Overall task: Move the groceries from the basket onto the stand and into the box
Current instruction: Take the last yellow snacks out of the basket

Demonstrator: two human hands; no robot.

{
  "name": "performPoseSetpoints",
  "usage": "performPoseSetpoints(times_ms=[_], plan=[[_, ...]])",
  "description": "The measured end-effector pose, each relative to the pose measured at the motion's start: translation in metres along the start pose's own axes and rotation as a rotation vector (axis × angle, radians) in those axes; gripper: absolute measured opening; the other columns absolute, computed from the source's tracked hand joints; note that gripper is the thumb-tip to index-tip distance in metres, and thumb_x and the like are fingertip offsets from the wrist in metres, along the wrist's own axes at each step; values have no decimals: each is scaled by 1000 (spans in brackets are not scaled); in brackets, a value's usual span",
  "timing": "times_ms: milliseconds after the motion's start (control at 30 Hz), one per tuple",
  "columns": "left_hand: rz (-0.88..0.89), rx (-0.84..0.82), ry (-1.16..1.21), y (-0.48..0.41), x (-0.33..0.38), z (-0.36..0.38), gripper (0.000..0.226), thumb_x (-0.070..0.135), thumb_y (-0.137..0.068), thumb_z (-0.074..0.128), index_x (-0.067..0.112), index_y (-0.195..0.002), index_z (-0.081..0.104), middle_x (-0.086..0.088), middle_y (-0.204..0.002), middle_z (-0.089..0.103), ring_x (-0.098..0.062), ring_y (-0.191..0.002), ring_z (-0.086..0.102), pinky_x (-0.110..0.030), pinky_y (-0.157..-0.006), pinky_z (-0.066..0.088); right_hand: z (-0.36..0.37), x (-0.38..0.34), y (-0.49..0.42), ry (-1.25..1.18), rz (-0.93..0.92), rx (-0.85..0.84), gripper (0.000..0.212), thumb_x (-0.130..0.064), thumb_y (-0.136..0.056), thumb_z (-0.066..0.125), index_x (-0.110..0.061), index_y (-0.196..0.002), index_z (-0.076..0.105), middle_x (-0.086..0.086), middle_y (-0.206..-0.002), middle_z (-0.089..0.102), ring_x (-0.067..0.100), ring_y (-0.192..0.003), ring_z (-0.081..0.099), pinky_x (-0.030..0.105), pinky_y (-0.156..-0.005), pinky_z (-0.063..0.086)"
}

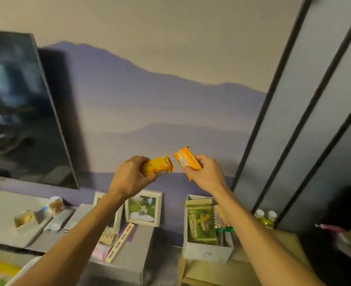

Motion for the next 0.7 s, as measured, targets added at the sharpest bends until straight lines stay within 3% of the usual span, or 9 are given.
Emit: performPoseSetpoints(times_ms=[133, 333, 433, 567, 700], plan=[[79, -52, 40, 5, 74, 74, 74, 80, -74, 69, 25, -123, 69, 4, -109, 72, -16, -87, 68, -41, -74, 61, -66, 82, 25, 13, 85, 48, 18, -34, -84, 82, -21, -89, 71, -2, -73, 74, 12, -66, 72, 34, -60, 56], [84, -158, 69, 12, 129, 159, 85, 95, -69, 56, 30, -123, 65, 8, -108, 72, -15, -86, 70, -40, -73, 62, -99, 169, 45, 33, 213, 72, 19, -39, -85, 79, -22, -86, 70, -6, -73, 71, 12, -69, 68, 33, -61, 53], [81, -198, 64, 1, 130, 192, 97, 103, -65, 45, 29, -124, 66, 9, -108, 70, -14, -86, 69, -38, -75, 62, -88, 198, 43, 35, 269, 72, 21, -41, -87, 78, -22, -90, 70, -6, -79, 72, 16, -76, 69, 37, -68, 57], [65, -262, 63, -19, 101, 245, 78, 90, -73, 61, 32, -125, 64, 9, -109, 71, -12, -87, 68, -38, -75, 62, -58, 235, 35, 55, 365, 33, 22, -40, -90, 79, -21, -99, 72, -6, -86, 74, 9, -73, 69, 32, -65, 58], [-21, -348, 76, -22, 55, 301, 78, 90, -72, 64, 33, -126, 63, 11, -111, 71, -9, -86, 69, -36, -74, 63, -15, 273, 32, 72, 433, -49, 26, -44, -89, 77, -25, -106, 71, -8, -90, 74, 8, -77, 70, 34, -69, 62]])
Point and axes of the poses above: each hand's wrist, its own y-axis away from the middle knuckle, its own z-axis out of the palm, x = y × z, the point moved 5 cm from there along -y, towards the middle knuckle
